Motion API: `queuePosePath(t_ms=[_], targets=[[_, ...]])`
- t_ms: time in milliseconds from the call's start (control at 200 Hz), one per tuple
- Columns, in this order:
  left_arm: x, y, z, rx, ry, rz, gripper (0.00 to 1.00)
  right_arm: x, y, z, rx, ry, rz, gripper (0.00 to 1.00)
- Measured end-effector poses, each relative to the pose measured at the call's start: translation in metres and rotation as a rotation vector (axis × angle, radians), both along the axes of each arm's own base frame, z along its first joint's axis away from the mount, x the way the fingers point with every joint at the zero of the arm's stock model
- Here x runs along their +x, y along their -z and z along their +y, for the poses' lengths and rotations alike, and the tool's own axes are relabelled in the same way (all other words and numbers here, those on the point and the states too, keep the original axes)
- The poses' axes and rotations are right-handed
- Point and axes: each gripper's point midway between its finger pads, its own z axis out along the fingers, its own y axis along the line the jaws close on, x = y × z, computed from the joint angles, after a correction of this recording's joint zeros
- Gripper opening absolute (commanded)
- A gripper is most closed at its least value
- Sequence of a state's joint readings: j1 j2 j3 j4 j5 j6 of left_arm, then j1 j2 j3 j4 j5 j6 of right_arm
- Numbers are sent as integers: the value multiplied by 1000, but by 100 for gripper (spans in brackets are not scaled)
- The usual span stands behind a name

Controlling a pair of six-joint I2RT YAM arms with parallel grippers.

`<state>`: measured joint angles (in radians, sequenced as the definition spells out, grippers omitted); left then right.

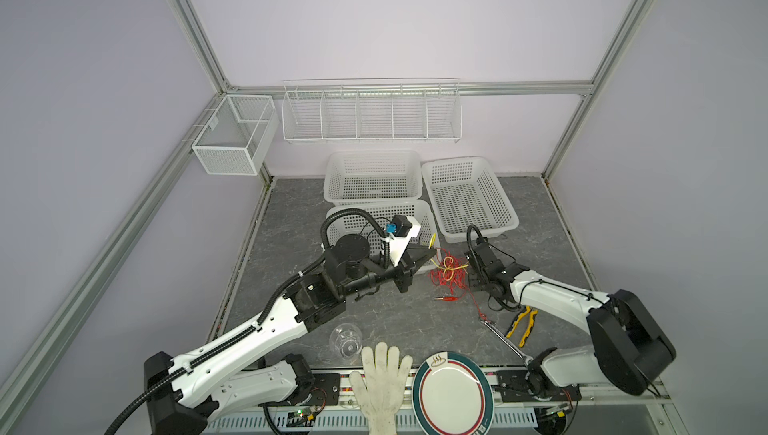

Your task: Untangle the cables

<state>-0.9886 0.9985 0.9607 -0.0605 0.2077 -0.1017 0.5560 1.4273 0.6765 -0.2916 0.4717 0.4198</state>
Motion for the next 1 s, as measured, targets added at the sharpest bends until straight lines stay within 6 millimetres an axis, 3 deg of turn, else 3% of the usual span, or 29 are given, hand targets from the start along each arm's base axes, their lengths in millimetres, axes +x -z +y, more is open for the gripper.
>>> queuePosePath(t_ms=[175, 575, 1005], targets=[[-2, -14, 27, -3, -72, -52, 0, 1, 9, -2, -24, 14, 22, 6], [8, -36, 90, -3, -322, -137, 0, 3, 9, -8, -44, 40, 20, 6], [12, -99, 190, -123, -686, -202, 0, 3, 10, -12, -60, 49, 20, 6]])
